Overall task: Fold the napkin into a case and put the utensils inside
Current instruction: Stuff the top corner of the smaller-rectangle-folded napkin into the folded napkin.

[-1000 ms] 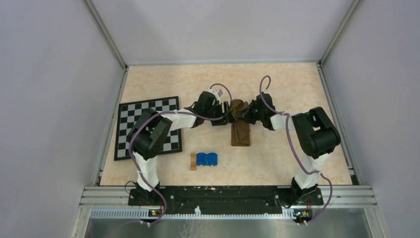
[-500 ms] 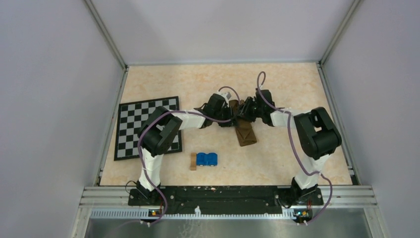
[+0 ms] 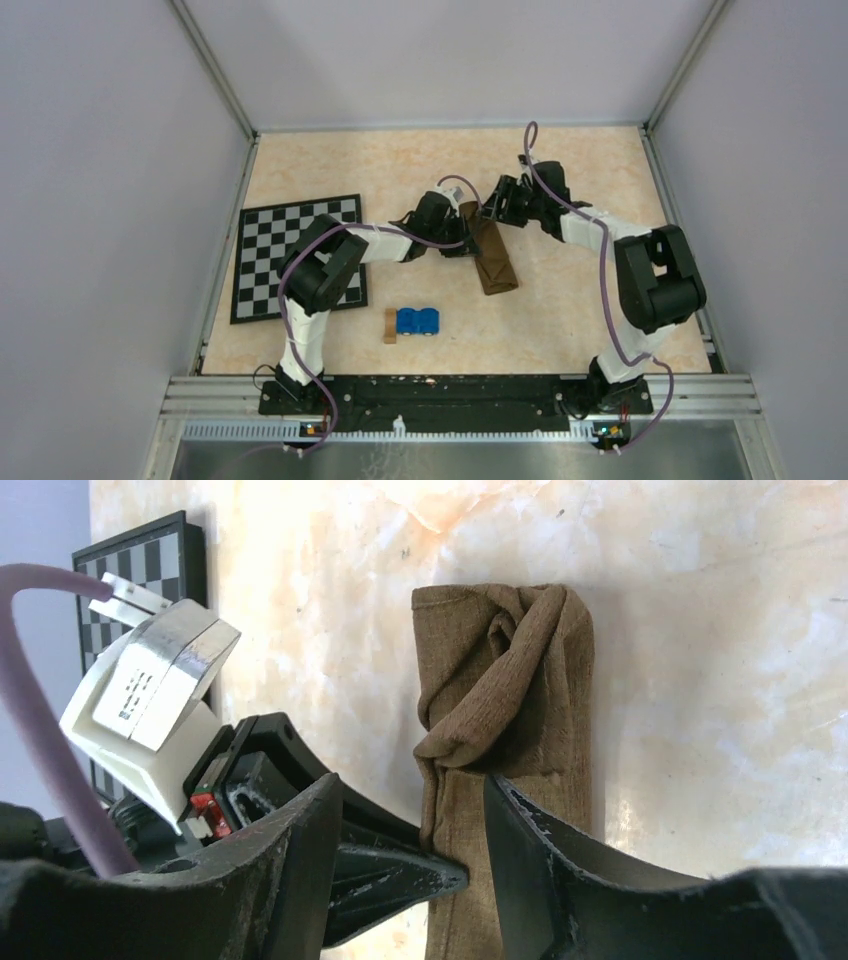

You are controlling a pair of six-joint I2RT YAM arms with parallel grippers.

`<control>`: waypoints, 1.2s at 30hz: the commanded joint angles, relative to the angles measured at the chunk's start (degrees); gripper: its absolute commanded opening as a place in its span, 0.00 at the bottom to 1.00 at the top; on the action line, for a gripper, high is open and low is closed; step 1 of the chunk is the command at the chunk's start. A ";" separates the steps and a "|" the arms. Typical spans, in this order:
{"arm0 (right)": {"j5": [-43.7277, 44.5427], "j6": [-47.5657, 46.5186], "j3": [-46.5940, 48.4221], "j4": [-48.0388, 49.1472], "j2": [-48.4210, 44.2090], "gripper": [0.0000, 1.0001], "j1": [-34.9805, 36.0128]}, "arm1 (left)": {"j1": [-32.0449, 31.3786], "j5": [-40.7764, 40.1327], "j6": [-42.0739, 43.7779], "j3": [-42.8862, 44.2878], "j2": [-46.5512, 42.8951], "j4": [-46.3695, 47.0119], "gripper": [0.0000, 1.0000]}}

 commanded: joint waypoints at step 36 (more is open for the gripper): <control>-1.48 2.76 0.67 7.74 3.21 0.55 -2.56 | -0.33 -0.76 1.71 -0.52 1.72 -4.72 0.17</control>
